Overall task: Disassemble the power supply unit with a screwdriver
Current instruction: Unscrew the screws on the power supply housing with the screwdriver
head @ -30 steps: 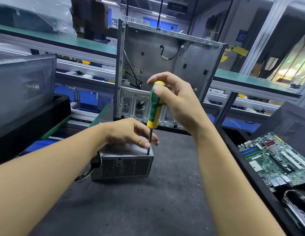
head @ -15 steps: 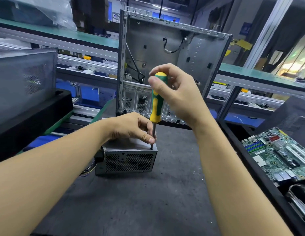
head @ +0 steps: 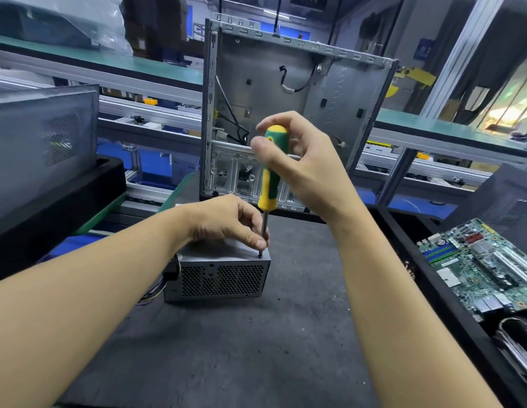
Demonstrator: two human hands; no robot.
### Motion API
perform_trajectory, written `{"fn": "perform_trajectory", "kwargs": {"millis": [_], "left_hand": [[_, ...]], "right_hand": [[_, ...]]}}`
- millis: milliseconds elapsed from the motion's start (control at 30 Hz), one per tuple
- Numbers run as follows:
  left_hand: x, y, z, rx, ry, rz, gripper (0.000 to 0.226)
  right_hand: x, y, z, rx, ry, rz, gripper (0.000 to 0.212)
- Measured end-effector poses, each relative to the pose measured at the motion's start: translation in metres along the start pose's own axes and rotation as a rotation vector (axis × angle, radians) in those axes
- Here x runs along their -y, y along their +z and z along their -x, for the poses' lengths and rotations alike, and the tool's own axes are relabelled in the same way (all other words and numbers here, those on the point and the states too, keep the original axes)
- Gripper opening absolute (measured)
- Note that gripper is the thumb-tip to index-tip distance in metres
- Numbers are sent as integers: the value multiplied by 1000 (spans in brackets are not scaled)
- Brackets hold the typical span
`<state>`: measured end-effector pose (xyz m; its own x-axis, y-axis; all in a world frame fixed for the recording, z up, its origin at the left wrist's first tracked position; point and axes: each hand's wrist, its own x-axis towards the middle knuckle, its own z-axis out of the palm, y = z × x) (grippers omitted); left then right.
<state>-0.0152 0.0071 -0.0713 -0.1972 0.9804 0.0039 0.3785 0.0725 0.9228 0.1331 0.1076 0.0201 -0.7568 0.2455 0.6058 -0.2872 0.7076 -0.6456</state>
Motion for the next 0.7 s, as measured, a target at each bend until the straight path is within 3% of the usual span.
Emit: {"fn": "perform_trajectory", "kwargs": {"millis": [133, 333, 500, 600, 700], "left_hand": [[-1, 2, 1, -6, 16, -25, 39], [-7, -2, 4, 115, 10, -56, 20], [-4, 1, 2, 59, 1, -79, 12], [-2, 2, 1, 25, 24, -100, 21], [-1, 4, 0, -1, 36, -121, 28]], "right_hand": [[0, -3, -2, 0, -35, 13, 23], [5, -6, -2, 15, 119, -186, 31], [4, -1, -2, -34, 70, -41, 21], [2, 2, -4, -57, -21, 92, 15], [5, 2, -4, -26, -34, 44, 17]]}}
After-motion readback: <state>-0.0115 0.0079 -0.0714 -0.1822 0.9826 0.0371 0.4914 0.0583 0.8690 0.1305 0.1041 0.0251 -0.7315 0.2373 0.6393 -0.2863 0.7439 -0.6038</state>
